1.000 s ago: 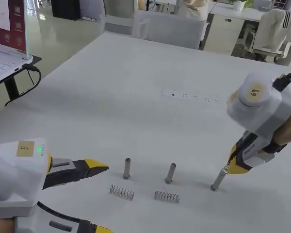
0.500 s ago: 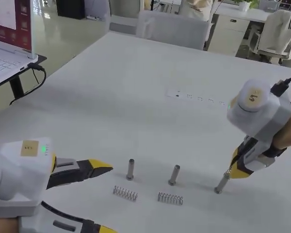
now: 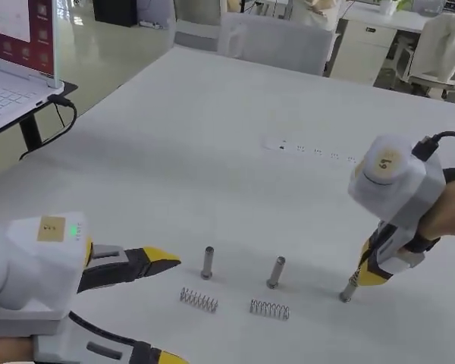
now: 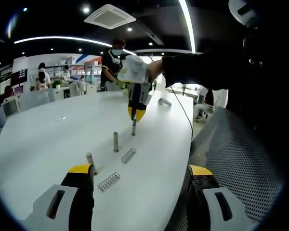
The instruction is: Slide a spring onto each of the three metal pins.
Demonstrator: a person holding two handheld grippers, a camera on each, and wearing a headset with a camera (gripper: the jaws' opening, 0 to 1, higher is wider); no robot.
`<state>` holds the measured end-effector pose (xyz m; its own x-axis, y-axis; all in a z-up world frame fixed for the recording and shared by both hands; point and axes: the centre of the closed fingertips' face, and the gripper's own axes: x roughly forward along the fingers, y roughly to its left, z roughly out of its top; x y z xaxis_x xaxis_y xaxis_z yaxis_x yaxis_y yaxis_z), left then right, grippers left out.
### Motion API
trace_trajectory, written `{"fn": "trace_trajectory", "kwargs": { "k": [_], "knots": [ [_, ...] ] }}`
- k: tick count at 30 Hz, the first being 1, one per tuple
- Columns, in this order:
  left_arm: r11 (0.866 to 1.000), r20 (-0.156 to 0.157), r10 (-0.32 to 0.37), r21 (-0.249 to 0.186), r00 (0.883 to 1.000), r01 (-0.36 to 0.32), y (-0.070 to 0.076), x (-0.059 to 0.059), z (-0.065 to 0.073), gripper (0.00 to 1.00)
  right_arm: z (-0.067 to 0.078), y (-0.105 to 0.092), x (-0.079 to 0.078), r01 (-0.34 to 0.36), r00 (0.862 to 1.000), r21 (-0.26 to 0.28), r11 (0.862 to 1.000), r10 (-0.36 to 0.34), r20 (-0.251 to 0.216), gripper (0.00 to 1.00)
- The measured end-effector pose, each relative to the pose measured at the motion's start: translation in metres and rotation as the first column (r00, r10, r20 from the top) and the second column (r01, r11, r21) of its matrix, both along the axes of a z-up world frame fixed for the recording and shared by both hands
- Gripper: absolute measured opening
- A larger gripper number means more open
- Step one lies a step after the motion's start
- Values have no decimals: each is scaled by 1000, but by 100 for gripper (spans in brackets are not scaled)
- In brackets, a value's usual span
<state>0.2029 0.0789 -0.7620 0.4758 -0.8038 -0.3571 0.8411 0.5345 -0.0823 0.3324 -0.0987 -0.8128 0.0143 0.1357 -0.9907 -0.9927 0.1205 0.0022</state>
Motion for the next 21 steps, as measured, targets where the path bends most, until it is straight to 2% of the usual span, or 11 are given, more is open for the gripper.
{"fn": "trace_trajectory", "kwargs": {
  "k": [9, 21],
  "knots": [
    [1000, 0, 3, 2, 1000, -3, 1, 1, 0, 75, -17, 1, -1, 7, 1000, -16, 1000, -7, -16, 9],
    [1000, 1, 6, 0, 1000, -6, 1, 1, 1, 74, -30, 3, -8, 4, 999, -33, 999, -5, -34, 9]
  ]
}}
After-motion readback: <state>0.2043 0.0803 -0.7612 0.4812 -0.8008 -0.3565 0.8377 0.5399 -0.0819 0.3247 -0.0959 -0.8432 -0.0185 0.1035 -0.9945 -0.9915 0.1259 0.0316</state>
